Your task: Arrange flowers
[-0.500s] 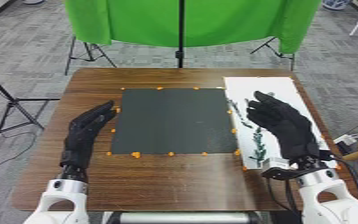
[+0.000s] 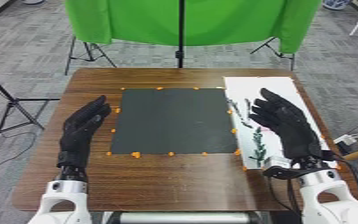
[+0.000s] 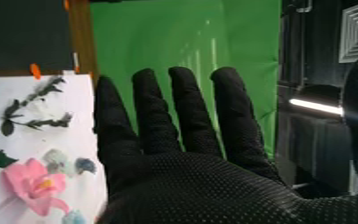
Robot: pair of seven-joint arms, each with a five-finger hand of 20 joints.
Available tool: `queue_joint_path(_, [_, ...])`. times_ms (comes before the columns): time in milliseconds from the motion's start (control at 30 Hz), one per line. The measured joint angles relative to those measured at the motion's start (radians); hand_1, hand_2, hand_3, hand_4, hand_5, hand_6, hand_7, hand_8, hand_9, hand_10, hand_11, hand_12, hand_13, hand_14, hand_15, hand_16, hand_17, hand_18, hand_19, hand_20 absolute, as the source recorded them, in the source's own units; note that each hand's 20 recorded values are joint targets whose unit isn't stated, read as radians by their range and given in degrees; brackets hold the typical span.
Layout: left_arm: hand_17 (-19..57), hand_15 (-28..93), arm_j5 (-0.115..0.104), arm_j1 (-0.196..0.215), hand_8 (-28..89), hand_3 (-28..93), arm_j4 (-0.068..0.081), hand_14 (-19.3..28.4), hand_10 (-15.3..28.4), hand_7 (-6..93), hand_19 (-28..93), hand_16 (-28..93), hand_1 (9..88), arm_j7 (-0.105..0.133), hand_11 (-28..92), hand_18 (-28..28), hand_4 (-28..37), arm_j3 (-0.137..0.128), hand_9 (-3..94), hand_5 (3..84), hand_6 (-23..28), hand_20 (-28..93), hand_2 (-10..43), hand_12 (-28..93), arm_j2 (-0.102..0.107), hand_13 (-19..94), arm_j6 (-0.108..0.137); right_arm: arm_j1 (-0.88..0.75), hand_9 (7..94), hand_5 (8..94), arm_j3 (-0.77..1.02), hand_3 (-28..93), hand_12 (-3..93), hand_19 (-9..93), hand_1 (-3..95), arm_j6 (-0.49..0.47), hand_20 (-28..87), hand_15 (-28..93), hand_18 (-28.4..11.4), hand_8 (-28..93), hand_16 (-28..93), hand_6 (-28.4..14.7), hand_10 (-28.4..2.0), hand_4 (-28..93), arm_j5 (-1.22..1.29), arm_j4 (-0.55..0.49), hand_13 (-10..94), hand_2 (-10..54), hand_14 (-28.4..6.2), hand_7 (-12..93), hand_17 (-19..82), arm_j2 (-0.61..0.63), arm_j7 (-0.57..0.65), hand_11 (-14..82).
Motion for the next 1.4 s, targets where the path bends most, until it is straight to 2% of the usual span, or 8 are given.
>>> queue_joint_path(167, [7.4,11,-0.002,0.007,-6,62,-0.002,14.0,12.2,12.0,4,6,31.8,-0.003,18,12.5,-16.8,-0.005,45.8,47.1,2.0,22,-8.6,14,0.001,37,0.001,-0.006,65.6,56.6,-0.065,58,20.9,67,29.4,0.220,50,38,-17.6,-7,24,-5.7,-17.4,-23,-0.105,-0.043,68,-9.5,-13.2,19,41,0.018,0.057,21.4])
queue_joint_path(300, [7.2,11,-0.001,0.009,-6,62,-0.002,14.0,12.2,12.1,4,6,31.8,-0.007,18,12.4,-16.8,-0.007,46.0,47.3,2.1,22,-8.6,14,0.004,37,-0.002,-0.010,71.7,63.2,-0.120,50,22.2,79,34.4,0.444,49,47,-15.6,-6,25,-6.0,-17.1,-22,-0.341,-0.102,75,-9.5,-11.1,19,49,0.037,0.214,24.2])
queue_joint_path(400, [7.1,11,0.000,0.009,-6,62,-0.002,14.0,12.3,12.1,4,6,31.8,-0.013,18,12.4,-16.8,-0.012,46.1,47.3,2.1,22,-8.6,14,0.007,37,-0.005,-0.010,74.8,66.6,-0.114,38,22.5,83,37.5,0.487,45,49,-13.5,-5,26,-6.3,-17.4,-22,-0.512,-0.107,77,-9.5,-10.2,18,54,0.057,0.303,23.8])
queue_joint_path(533, [6.9,11,0.001,0.010,-7,62,-0.004,14.1,12.3,12.0,4,6,31.8,-0.028,18,12.4,-16.8,-0.018,46.2,47.4,2.2,22,-8.4,14,0.008,37,-0.010,-0.019,78.3,69.6,-0.085,23,22.1,86,42.0,0.419,41,49,-11.2,-5,26,-6.2,-17.3,-18,-0.667,-0.114,82,-9.5,-8.6,18,58,0.101,0.398,22.9])
queue_joint_path(800, [6.8,11,0.009,0.011,-6,62,-0.006,14.2,12.4,11.8,4,6,31.7,-0.050,19,12.4,-16.7,-0.022,46.2,47.4,2.3,22,-8.4,14,0.008,37,-0.031,-0.012,82.1,73.1,-0.111,36,21.6,88,40.3,-0.022,36,47,-7.7,-5,27,-6.6,-16.7,-21,-1.070,-0.107,87,-9.5,-6.1,17,64,0.202,0.497,22.0])
queue_joint_path(1000, [6.7,11,0.013,0.014,-6,62,-0.012,14.1,12.4,11.6,5,6,31.7,-0.059,19,12.4,-16.8,-0.026,46.2,47.5,2.3,22,-8.4,14,0.008,37,-0.038,0.023,82.0,73.0,-0.172,36,21.4,88,40.1,-0.019,35,46,-6.9,-5,28,-7.1,-17.1,-21,-1.264,-0.043,89,-9.5,-5.7,16,65,0.232,0.529,21.4])
queue_joint_path(1200, [6.6,11,0.014,0.016,-6,62,-0.014,14.2,12.4,11.5,5,6,31.7,-0.070,18,12.4,-16.7,-0.026,46.2,47.4,2.4,22,-8.1,14,0.008,37,-0.044,0.069,83.6,74.7,-0.209,36,21.2,88,39.4,-0.022,33,45,-5.5,-5,29,-7.4,-17.0,-19,-1.262,-0.002,90,-9.5,-5.3,15,67,0.247,0.551,21.5])
queue_joint_path(1400, [6.3,11,0.021,0.013,-6,62,-0.014,14.3,12.6,11.3,5,6,31.6,-0.087,19,12.3,-16.6,-0.025,46.0,47.4,2.5,21,-8.0,14,0.008,37,-0.062,0.113,84.9,75.8,-0.271,45,21.2,89,36.6,-0.031,32,45,-4.8,-5,29,-7.4,-16.9,-18,-1.269,0.040,92,-9.5,-4.9,16,68,0.268,0.556,21.9])
